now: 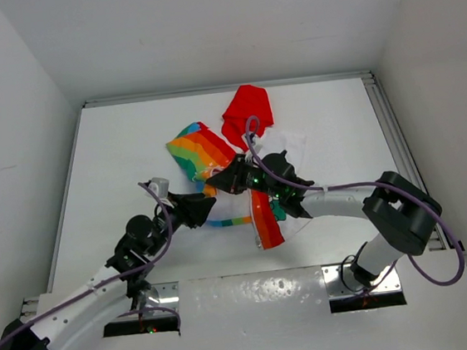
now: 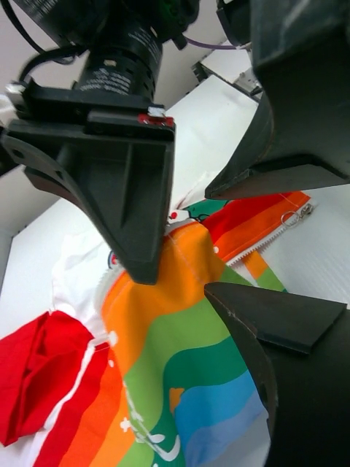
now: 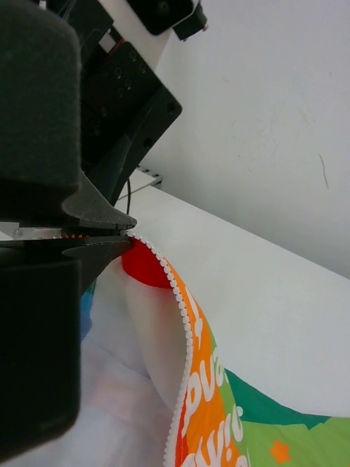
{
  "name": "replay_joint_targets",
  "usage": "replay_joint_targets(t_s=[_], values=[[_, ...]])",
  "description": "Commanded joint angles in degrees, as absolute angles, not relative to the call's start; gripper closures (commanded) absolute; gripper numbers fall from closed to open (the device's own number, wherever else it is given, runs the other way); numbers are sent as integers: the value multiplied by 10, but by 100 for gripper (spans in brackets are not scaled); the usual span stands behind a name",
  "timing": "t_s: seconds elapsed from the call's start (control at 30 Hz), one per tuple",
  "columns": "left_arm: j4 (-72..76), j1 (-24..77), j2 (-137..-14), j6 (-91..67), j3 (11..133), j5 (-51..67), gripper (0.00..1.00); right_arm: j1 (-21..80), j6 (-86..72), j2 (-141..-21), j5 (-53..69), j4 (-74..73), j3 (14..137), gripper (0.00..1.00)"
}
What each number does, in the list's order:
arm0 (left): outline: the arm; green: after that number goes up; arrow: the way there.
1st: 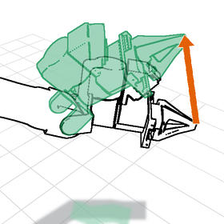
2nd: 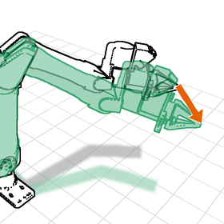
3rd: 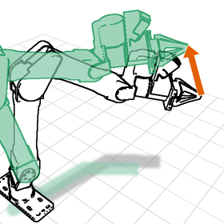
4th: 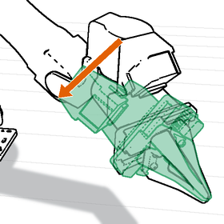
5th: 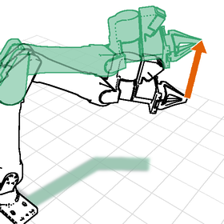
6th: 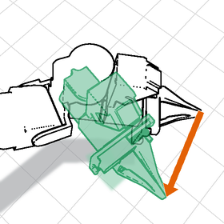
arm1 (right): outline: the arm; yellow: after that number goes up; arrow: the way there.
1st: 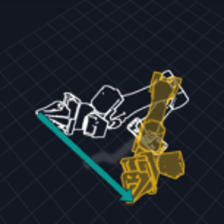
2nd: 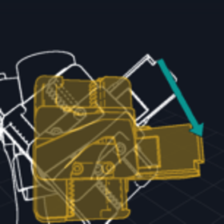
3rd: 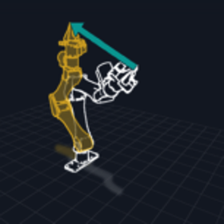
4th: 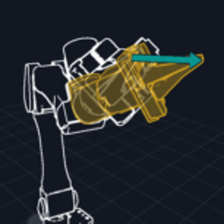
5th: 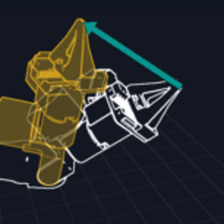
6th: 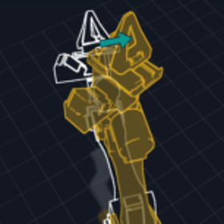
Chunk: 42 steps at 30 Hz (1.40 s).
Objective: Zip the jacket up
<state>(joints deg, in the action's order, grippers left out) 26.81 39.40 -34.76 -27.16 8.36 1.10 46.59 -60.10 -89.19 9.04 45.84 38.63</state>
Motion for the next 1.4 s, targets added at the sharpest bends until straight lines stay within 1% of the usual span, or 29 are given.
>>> replay_joint_targets(t_s=[0.0, 0.07, 0.13, 0.33, 0.43, 0.5, 0.53, 0.67, 0.7, 0.8, 0.83, 0.9, 0.97, 1.0, 1.03, 1.07, 1.23, 1.37], values=[[229, 396, -326, -271, 122, 3, 53, 458, -591, -868, 119, 497, 382, 100], [233, 396, -315, -283, 120, -28, 49, 458, -591, -864, 125, 498, 375, 100], [222, 396, -319, -287, 128, -40, 48, 457, -590, -864, 133, 500, 376, 100], [234, 396, -403, -289, 169, -3, 47, 457, -597, -860, 146, 522, 372, 100], [256, 396, -424, -293, 170, 18, 47, 457, -597, -859, 153, 522, 373, 100], [256, 396, -436, -294, 177, 25, 50, 456, -601, -857, 154, 526, 371, 100], [244, 396, -445, -293, 187, 27, 54, 456, -602, -858, 154, 526, 372, 100], [256, 396, -438, -301, 173, 13, 60, 454, -606, -853, 157, 531, 368, 100], [255, 396, -432, -301, 172, 6, 64, 453, -609, -852, 158, 532, 368, 100], [264, 396, -426, -301, 165, 4, 69, 450, -610, -853, 161, 533, 368, 100], [275, 396, -425, -301, 160, 4, 74, 449, -612, -853, 161, 533, 367, 100], [278, 396, -427, -301, 163, 7, 78, 450, -613, -855, 160, 533, 366, 100], [279, 396, -427, -301, 166, 10, 77, 449, -612, -860, 159, 531, 367, 100], [284, 396, -425, -301, 164, 14, 71, 448, -611, -860, 158, 531, 367, 100], [286, 396, -425, -303, 162, 16, 67, 447, -612, -860, 156, 531, 364, 100], [286, 396, -422, -304, 162, 16, 65, 446, -612, -860, 157, 531, 364, 100], [281, 396, -410, -304, 157, 18, 61, 443, -611, -859, 158, 530, 365, 100], [276, 396, -403, -305, 153, 13, 64, 441, -613, -859, 160, 533, 366, 100]])
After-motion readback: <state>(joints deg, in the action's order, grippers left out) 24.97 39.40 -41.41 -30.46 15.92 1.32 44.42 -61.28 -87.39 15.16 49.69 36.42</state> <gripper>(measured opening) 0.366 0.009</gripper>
